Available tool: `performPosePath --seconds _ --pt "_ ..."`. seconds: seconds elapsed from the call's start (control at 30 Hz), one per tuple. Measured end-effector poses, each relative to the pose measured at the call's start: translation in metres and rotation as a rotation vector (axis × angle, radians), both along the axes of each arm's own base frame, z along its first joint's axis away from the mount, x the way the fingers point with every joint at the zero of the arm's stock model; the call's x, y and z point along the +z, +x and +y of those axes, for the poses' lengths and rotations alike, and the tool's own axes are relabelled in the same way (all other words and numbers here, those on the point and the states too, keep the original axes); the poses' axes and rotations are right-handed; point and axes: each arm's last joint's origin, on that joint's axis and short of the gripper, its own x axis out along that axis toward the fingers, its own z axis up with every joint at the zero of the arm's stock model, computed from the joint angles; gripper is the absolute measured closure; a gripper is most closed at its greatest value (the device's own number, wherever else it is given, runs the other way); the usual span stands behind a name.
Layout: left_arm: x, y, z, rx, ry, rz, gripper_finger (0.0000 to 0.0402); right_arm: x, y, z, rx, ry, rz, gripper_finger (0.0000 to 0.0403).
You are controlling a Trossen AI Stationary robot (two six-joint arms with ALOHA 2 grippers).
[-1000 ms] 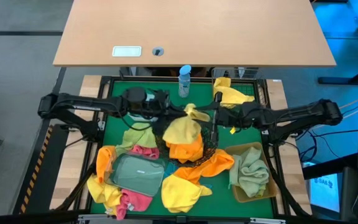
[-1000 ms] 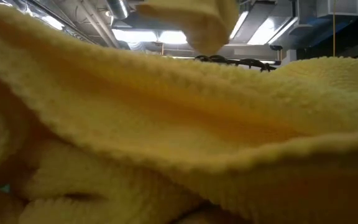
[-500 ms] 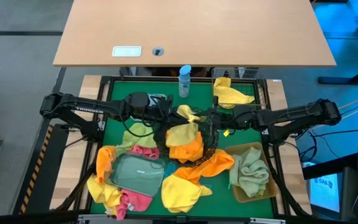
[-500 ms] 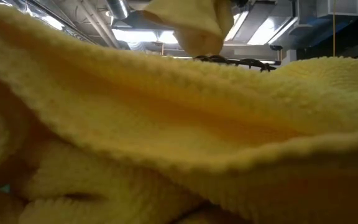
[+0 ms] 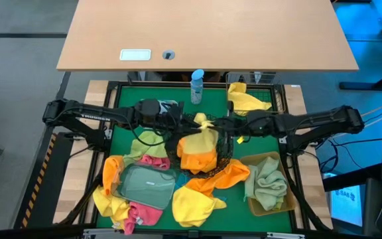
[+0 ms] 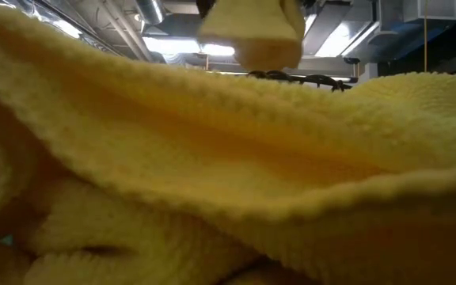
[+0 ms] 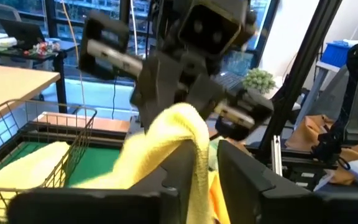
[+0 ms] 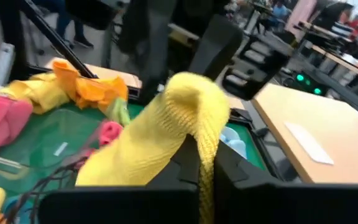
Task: Sort microfiber towel by color & place in baskets
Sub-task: Put the yellow microfiber towel into the square wire basket
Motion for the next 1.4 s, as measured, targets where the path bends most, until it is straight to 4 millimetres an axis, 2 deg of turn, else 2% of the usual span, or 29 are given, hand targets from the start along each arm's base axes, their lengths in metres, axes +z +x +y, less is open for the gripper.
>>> performPosePath --seconds 0.13,0.27,0.47,0.6,0.83,1.07,1.23,1.4 --pt "-0.004 0.0 0.0 0.001 0.0 0.039 0.0309 0.02 -0.005 -0.003 -0.062 -0.021 0.05 0.0387" --pt "-0.008 -0.001 0.0 0.0 -0.001 0.081 0.0303 0.041 -0.015 -0.015 -0.121 -0.036 0.132 0.0397" --pt "-0.015 -0.002 0.0 0.0 -0.003 0.159 0.0305 0.069 -0.036 -0.043 -0.237 -0.026 0.24 0.0389" --pt "-0.018 -0.003 0.0 0.0 -0.004 0.192 0.0305 0.072 -0.054 -0.066 -0.342 -0.014 0.33 0.0387" --pt "-0.021 -0.004 0.0 0.001 -0.006 0.218 0.0305 0.06 -0.083 -0.112 -0.682 0.0 0.491 0.0387" --pt "-0.022 -0.004 0.0 0.001 -0.007 0.228 0.0305 0.028 -0.1 -0.152 -0.83 0.109 0.579 0.0387" --pt "-0.023 -0.004 0.0 0.002 -0.014 0.242 0.0305 -0.002 -0.11 -0.168 -0.907 0.152 0.663 0.0386" --pt "-0.023 -0.005 -0.001 -0.014 -0.018 0.243 0.0305 -0.026 -0.116 -0.174 -0.936 0.179 0.728 0.0386"
